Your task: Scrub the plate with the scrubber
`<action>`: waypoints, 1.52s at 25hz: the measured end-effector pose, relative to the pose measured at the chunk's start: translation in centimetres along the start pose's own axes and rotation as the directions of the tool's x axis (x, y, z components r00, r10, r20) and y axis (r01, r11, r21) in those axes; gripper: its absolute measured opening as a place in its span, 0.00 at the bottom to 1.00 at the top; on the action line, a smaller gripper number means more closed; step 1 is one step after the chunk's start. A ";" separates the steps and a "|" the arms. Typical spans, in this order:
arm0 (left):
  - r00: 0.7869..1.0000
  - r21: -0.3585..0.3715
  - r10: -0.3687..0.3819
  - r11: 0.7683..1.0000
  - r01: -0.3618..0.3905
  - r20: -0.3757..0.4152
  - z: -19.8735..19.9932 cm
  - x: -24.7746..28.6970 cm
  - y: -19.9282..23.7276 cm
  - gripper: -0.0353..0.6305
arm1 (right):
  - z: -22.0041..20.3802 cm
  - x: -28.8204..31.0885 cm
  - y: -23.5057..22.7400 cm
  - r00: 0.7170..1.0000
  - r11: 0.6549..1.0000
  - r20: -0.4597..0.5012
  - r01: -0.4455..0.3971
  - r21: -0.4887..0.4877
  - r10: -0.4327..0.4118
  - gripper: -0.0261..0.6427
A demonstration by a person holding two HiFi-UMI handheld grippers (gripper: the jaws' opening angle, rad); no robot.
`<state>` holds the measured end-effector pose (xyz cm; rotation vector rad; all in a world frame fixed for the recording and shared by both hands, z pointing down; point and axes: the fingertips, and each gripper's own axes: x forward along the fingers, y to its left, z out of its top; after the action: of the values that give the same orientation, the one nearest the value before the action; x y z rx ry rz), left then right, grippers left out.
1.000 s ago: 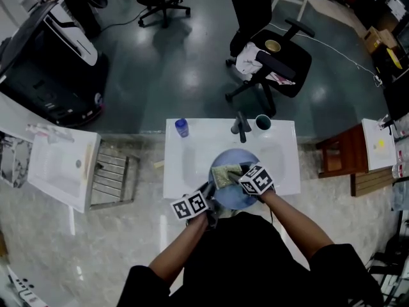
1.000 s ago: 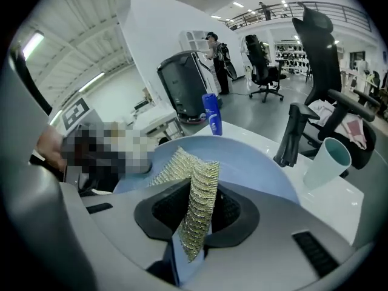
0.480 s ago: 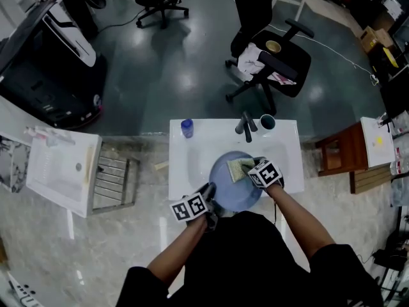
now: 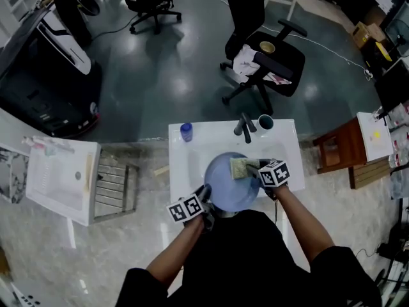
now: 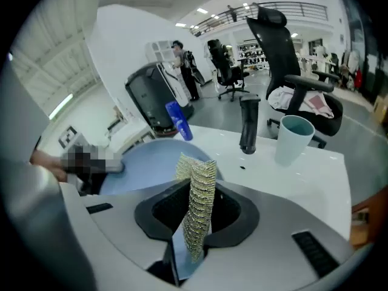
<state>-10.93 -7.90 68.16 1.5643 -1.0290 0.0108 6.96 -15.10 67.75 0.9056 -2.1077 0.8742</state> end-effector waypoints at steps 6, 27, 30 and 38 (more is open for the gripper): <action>1.000 0.013 0.009 1.000 -0.009 0.016 1.6 0.2 0.9 0.14 | 2.5 -2.3 7.9 0.958 0.953 0.122 -0.275 0.127 0.260 0.14; 1.000 -0.030 -0.015 0.999 0.015 0.001 2.9 0.5 2.1 0.14 | -4.3 4.3 6.8 0.959 0.984 -0.249 -0.158 -0.083 0.133 0.14; 1.000 -0.021 -0.015 1.000 0.015 -0.006 3.2 0.7 2.2 0.14 | -4.4 4.3 4.6 0.963 0.990 -0.260 -0.098 -0.104 0.068 0.14; 0.999 0.000 -0.005 1.000 0.005 -0.053 3.2 2.4 2.2 0.15 | -4.4 4.1 -1.5 0.964 0.990 -0.239 0.090 -0.105 -0.113 0.15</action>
<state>-12.46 -11.66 70.27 1.5585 -0.9838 0.0488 7.37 -13.89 73.82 0.8059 -1.8575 0.7843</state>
